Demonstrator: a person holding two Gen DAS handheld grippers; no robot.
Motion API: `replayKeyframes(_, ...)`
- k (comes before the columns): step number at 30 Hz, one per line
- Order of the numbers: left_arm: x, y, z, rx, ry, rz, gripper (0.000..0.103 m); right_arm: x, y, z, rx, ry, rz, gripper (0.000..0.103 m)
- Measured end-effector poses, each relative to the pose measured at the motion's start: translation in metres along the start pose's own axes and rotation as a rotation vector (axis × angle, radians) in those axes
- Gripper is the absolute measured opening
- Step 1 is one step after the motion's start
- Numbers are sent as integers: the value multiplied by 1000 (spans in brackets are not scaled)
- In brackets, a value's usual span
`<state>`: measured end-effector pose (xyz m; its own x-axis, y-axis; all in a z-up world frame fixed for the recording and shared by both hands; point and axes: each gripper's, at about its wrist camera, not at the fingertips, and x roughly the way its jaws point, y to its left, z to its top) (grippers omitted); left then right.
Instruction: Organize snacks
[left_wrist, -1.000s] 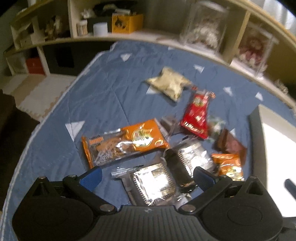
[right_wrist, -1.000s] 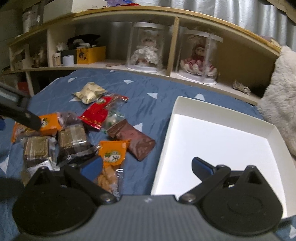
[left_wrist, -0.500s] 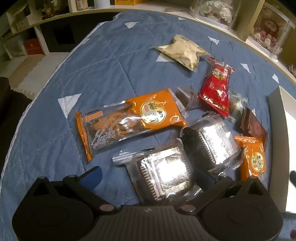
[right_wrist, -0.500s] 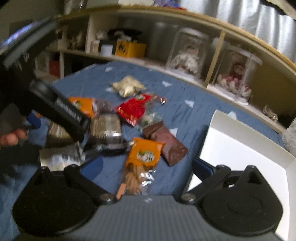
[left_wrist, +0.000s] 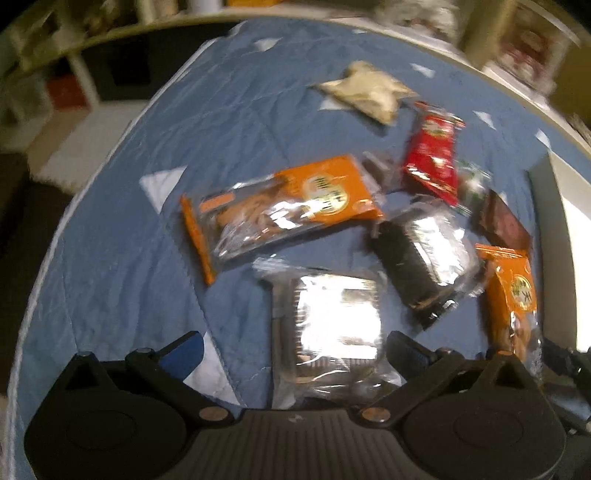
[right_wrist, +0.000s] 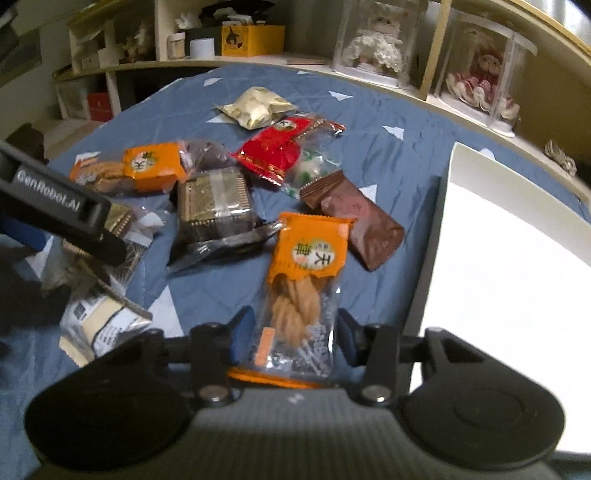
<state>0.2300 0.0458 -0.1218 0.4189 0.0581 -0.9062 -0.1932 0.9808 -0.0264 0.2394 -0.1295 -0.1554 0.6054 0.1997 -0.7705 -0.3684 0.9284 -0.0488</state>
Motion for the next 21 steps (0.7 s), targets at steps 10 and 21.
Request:
replayKeyframes(10, -1, -9, -4, 31, -14, -145, 103, -28, -18, -16, 193, 68, 165, 49)
replayKeyframes(21, 2, -6, -3, -8, -22, -103, 72, -53, -9, -35, 303, 87, 216, 64)
